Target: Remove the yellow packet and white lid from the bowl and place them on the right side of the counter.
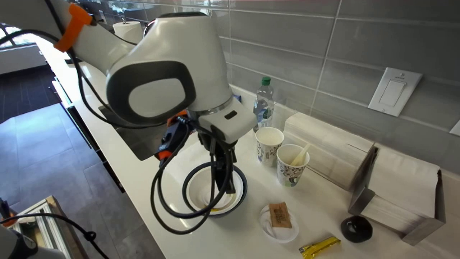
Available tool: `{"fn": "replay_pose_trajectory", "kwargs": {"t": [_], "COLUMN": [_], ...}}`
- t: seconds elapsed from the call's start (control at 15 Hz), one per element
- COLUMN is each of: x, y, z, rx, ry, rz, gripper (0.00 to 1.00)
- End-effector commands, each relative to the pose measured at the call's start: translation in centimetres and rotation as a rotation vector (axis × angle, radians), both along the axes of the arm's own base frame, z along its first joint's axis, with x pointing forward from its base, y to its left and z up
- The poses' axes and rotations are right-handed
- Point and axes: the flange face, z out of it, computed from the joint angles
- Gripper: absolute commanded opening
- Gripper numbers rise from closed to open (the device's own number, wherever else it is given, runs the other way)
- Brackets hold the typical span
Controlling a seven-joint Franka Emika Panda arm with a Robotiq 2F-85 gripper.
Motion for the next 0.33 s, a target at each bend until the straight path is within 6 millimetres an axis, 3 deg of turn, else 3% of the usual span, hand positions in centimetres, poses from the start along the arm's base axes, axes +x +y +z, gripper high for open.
{"fn": "replay_pose_trajectory", "kwargs": {"t": [0.0, 0.13, 0.2, 0.27], "x": [-3.2, -4.5, -2.3, -2.9], "y": [2.0, 2.4, 1.6, 1.9], "z": [2.5, 3.2, 2.2, 2.6], "rx": [-0.002, 0.003, -0.008, -0.011], "ry": [-0.063, -0.042, -0.027, -0.03], "rz": [0.135, 0.272, 0.185, 0.224], "gripper": [1.0, 1.0, 1.0, 1.0]}}
